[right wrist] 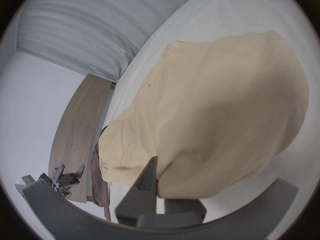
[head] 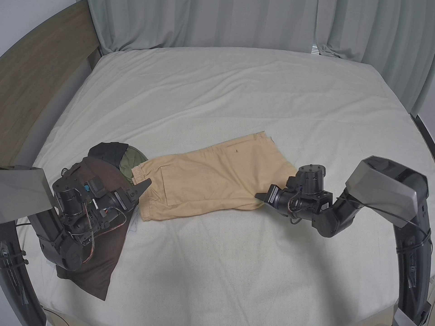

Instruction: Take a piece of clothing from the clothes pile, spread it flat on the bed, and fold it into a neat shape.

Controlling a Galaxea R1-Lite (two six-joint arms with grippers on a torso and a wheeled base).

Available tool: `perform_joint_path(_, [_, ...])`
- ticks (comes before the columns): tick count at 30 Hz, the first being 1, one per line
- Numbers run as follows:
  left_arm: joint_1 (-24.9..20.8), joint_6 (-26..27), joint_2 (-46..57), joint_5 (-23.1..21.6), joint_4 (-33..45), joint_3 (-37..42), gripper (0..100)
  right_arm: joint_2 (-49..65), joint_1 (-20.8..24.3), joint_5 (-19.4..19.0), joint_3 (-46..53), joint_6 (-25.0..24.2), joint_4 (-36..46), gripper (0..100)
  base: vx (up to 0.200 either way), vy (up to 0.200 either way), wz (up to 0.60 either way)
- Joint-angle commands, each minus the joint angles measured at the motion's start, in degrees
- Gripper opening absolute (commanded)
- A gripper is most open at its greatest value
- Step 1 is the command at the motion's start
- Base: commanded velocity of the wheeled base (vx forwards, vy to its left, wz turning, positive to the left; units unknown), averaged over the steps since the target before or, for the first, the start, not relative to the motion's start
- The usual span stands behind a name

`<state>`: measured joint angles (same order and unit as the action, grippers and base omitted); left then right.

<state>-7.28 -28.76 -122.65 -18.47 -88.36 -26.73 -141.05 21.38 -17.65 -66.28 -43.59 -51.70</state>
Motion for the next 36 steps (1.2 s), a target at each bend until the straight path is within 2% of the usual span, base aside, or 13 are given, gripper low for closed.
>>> perform_joint_path(1, [-0.46, -3.5, -1.89, -0.25, -0.24, -1.04, 100, 11.76, -1.26, -0.01, 12.75, 3.69, 0.28, 0, 0.0, 0.0, 0.0])
perform_joint_path(7, [-0.98, -5.78, -1.98, -0.96, -0.24, -1.04, 100, 14.57, -2.75, -0.01, 21.1, 6.33, 0.02, 0, 0.0, 0.0, 0.0])
perform_joint_path(8, [-1.25, -6.93, -1.98, -2.36, -0.24, -0.78, 100, 14.57, -3.45, -0.01, 23.57, 7.03, -0.42, 0, 0.0, 0.0, 0.0])
perform_joint_path(15, [-2.3, -6.84, -4.97, -4.21, -0.24, 0.02, 100, 14.13, -4.07, -0.01, 25.41, 8.09, -1.3, 0, 0.0, 0.0, 0.0])
perform_joint_path(16, [-2.3, -6.84, -6.81, -5.0, -0.24, 0.02, 100, 13.87, -4.07, -0.01, 25.5, 8.17, -2.62, 100, 0.0, 0.0, 0.0])
perform_joint_path(20, [-3.18, -6.57, -10.07, -5.53, -0.32, 0.54, 100, 13.87, -3.89, -0.01, 26.38, 8.09, -3.76, 100, 0.0, 0.0, 0.0])
perform_joint_path(26, [-3.53, -4.55, -14.64, -4.73, -0.24, -0.6, 100, 18.61, -3.19, -0.28, 32.97, 10.46, -3.85, 100, 0.0, 0.0, 0.0])
perform_joint_path(30, [-3.62, -4.73, -19.12, -4.73, -0.06, -4.56, 100, 24.15, -2.4, -0.63, 37.63, 12.39, -4.02, 100, 0.0, 0.0, 0.0])
perform_joint_path(36, [-3.71, -4.82, -24.3, -4.65, 1.61, -11.06, 100, 32.85, -1.96, -0.72, 40.62, 12.48, -4.02, 100, 0.0, 0.0, 0.0])
